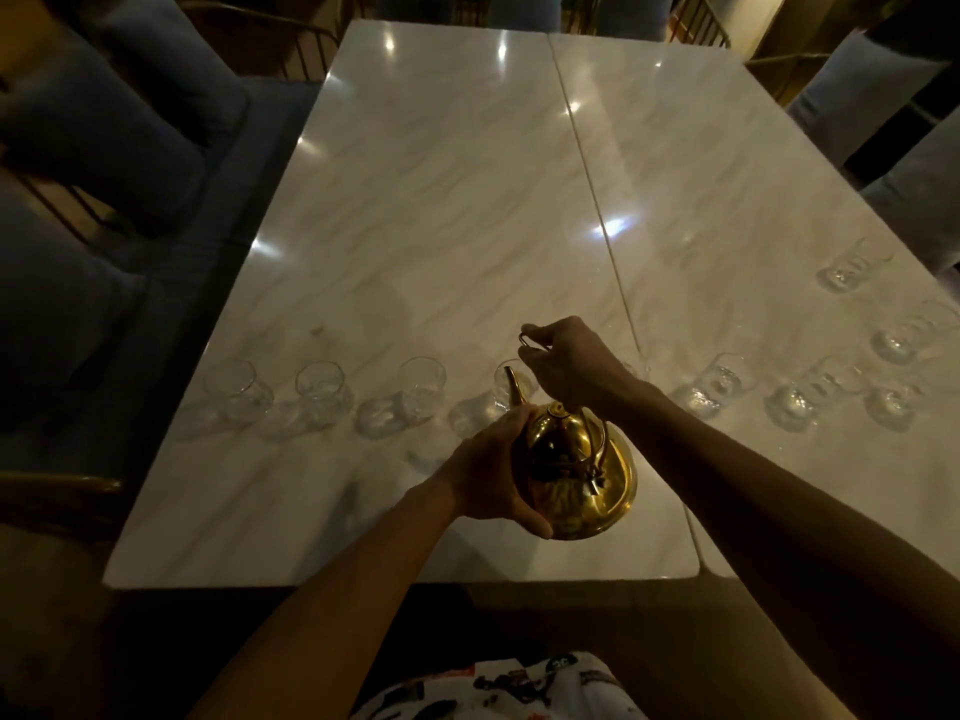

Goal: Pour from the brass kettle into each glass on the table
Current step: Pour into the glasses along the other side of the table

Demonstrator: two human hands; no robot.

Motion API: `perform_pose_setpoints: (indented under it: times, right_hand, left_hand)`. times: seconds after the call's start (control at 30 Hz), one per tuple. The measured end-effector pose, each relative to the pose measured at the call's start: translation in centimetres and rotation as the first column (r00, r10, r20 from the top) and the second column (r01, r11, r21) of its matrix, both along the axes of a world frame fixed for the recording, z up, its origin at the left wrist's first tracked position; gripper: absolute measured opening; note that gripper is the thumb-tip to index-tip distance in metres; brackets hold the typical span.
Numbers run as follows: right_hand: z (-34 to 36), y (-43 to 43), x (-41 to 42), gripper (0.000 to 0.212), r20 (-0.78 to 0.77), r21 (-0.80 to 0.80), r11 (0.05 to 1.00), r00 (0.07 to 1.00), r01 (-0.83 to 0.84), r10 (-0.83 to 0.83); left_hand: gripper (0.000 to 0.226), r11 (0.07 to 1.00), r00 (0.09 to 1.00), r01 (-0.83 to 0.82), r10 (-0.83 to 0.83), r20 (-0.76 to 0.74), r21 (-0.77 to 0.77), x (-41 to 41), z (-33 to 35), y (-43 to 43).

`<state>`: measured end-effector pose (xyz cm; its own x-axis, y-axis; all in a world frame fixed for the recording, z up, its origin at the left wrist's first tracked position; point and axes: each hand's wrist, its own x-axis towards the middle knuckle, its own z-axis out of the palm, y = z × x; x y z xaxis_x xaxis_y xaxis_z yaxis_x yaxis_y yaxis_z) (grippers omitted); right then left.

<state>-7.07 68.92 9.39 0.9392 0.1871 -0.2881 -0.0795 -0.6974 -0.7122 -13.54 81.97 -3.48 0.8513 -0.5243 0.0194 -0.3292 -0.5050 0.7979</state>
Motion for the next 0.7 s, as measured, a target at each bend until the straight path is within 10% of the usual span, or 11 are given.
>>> perform_pose_setpoints:
  times: [0.7]
  right_hand:
    - [0.4,6.6,-1.8,0.040,0.036,-0.013,0.988,0.988,-0.152,0.153]
  left_hand:
    - [0.119,0.995,0.996,-0.083,0.082,-0.035,-0.051,-3.4,0.5,5.9]
